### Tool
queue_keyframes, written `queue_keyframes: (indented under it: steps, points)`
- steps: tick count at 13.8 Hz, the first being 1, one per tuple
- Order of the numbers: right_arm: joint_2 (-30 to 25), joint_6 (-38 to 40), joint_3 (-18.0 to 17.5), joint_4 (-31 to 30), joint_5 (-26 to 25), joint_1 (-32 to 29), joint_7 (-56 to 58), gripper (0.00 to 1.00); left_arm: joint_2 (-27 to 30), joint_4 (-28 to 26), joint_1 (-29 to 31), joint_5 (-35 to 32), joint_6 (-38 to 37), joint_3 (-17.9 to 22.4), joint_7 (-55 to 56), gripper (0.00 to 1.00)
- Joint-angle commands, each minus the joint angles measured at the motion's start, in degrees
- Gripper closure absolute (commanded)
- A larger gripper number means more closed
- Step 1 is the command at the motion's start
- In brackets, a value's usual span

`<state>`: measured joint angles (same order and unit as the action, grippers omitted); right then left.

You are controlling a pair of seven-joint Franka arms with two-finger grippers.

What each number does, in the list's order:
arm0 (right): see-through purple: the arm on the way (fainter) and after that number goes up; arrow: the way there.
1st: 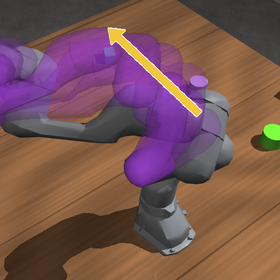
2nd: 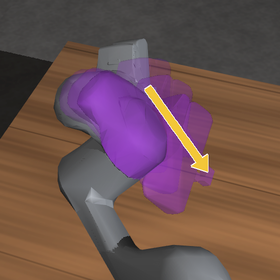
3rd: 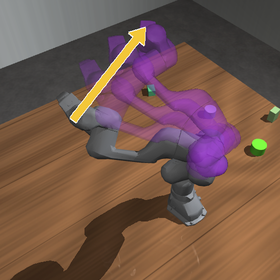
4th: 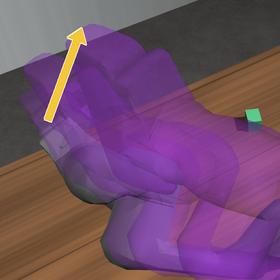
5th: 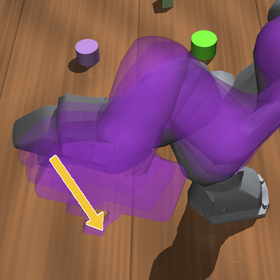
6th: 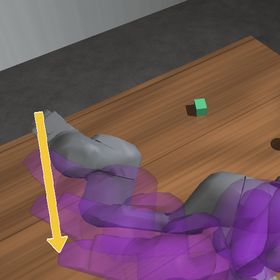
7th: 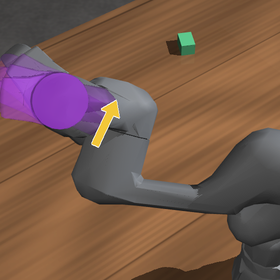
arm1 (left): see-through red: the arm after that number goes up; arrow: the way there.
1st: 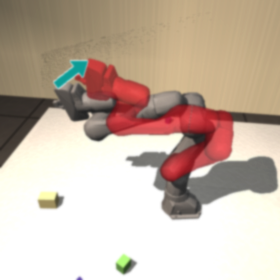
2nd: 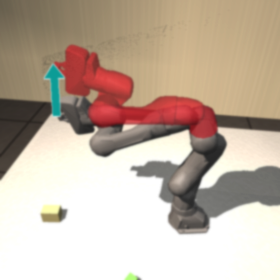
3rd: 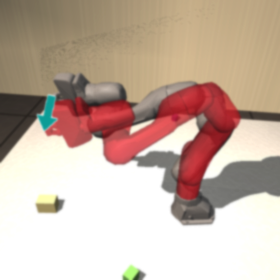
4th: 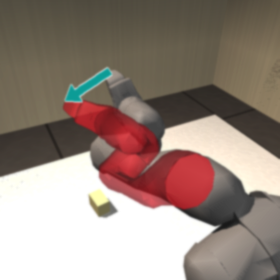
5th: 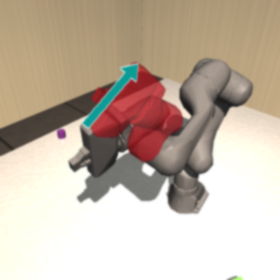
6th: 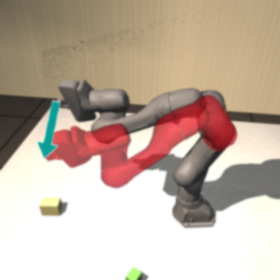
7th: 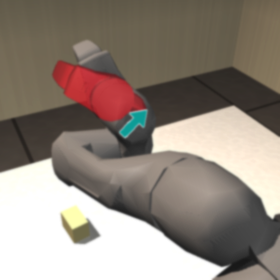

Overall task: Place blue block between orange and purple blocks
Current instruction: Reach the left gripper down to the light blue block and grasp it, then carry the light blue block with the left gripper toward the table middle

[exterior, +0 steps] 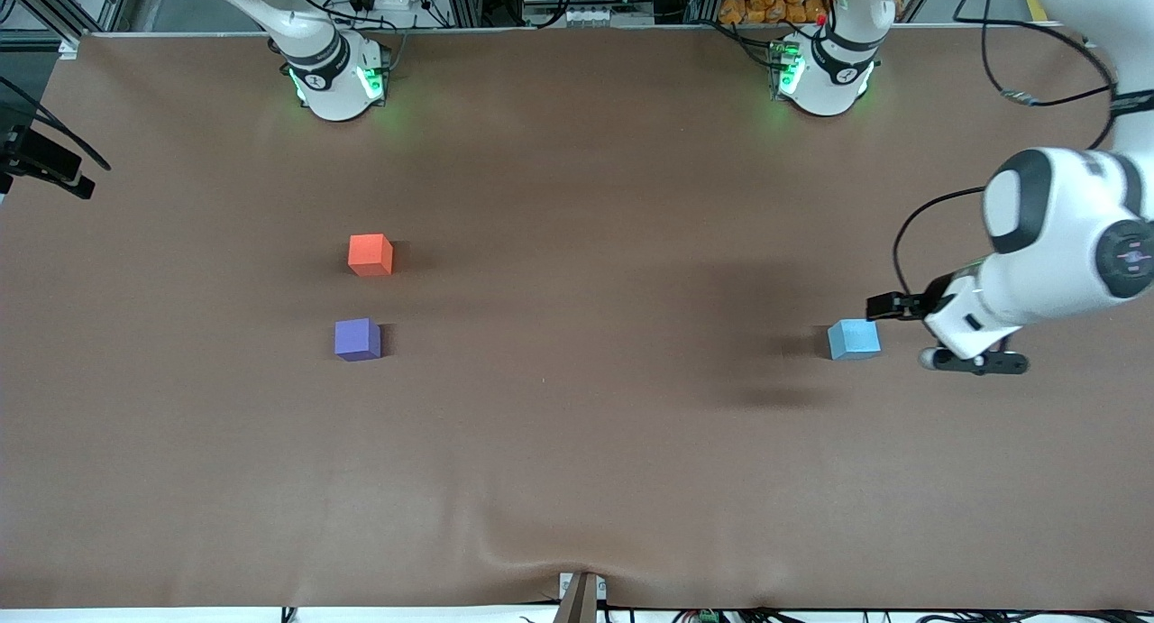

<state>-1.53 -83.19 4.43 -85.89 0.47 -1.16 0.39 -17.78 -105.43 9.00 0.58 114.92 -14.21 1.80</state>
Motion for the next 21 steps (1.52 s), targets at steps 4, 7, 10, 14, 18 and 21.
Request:
queue_keyframes:
  steps: [4,7,10,14,18,21]
  points:
    - [0.65,0.74,-0.73,1.42,0.32,-1.30,-0.57,0.00,-6.03,-4.08,0.67,-4.62,9.18,-0.11,3.91,0.00]
    - [0.65,0.74,-0.73,1.42,0.32,-1.30,-0.57,0.00,-8.14,-4.08,0.49,-4.79,10.67,-0.11,5.75,0.00]
    - [0.65,0.74,-0.65,1.51,0.15,-1.39,-0.57,0.00,-8.85,-4.69,0.23,-5.15,11.20,0.06,5.84,0.00]
    - [0.65,0.83,-0.56,1.60,0.15,-1.39,-0.48,0.00,-9.63,-5.22,0.58,-5.24,11.37,0.50,5.84,0.00]
    - [0.65,0.83,-0.56,1.60,0.23,-1.39,-0.48,0.00,-11.57,-5.31,0.67,-5.24,13.65,1.20,5.84,0.00]
    - [0.65,0.83,-0.56,1.60,0.23,-1.39,-0.57,0.00,-12.19,-5.40,0.67,-5.32,14.36,1.20,5.84,0.00]
